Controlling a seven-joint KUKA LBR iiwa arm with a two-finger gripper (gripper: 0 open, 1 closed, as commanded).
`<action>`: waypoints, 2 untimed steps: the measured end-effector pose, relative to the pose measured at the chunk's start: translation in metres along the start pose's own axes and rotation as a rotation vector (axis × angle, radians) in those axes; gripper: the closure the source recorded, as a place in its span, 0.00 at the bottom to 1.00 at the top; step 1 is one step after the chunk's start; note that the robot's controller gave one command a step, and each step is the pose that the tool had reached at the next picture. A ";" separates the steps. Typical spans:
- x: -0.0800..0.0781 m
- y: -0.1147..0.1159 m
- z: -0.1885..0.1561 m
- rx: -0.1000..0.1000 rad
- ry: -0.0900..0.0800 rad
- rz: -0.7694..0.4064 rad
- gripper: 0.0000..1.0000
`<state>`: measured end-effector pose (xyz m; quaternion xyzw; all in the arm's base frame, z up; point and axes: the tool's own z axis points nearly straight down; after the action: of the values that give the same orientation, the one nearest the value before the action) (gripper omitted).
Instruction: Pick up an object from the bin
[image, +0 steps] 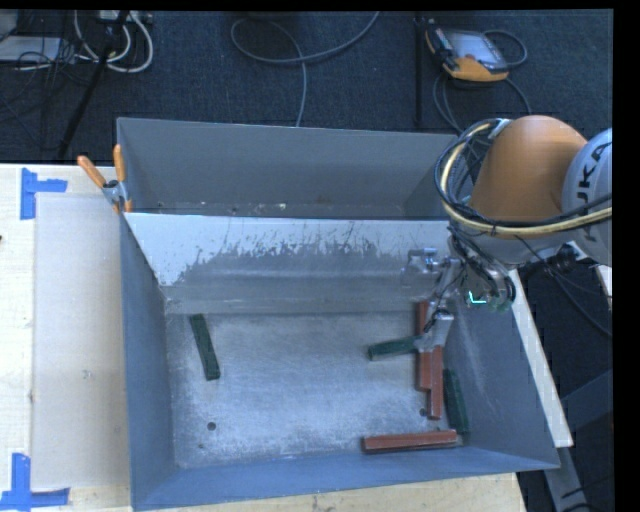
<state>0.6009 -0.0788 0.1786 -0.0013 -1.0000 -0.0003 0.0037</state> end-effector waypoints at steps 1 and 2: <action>0.009 0.028 0.109 -0.001 -0.001 -0.203 0.00; 0.007 0.027 0.105 0.001 -0.007 -0.205 1.00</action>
Offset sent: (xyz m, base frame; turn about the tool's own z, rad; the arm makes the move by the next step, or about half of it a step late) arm -0.0082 0.0266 -0.1047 -0.2042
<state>0.5928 -0.0516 0.0733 0.1010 -0.9949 -0.0002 0.0000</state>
